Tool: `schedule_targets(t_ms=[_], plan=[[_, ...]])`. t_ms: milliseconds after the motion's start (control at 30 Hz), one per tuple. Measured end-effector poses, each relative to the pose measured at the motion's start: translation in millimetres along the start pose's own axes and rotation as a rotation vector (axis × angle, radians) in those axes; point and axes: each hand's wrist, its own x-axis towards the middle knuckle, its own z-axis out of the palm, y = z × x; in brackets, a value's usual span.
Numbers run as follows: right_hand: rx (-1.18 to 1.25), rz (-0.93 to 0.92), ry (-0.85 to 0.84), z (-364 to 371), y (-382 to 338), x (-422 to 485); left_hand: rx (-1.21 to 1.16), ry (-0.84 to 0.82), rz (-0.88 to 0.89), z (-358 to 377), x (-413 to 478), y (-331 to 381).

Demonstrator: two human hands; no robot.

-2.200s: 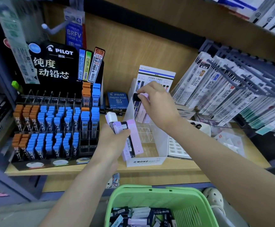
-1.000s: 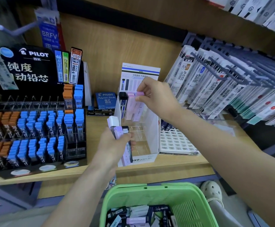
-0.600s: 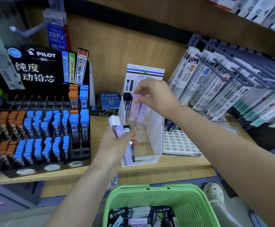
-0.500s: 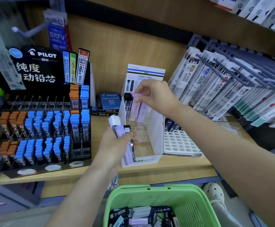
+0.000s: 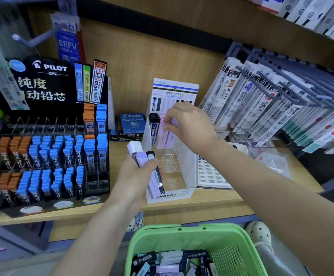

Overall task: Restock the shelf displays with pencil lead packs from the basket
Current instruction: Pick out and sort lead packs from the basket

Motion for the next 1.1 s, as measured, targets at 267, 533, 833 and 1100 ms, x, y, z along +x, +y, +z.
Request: schedule_targets(t_ms=[267, 533, 833, 1100], plan=[[0.580, 0.369, -0.189, -14.7, -28.1, -38.9, -0.041, -0.049, -0.030, -1.7, -2.1, 1.9], [0.999, 0.633, -0.405, -32.7, -35.6, -60.4, 0.085, -0.207, -0.040, 1.8, -8.0, -0.7], [1.394, 0.679, -0.301, -49.5, -13.1, -74.5, 0.057, -0.360, -0.005, 11.5, -17.0, -1.6], [1.269, 0.715, -0.273, -52.9, -14.8, -88.0, 0.346, -0.152, 0.293, 14.2, -9.8, -12.6]])
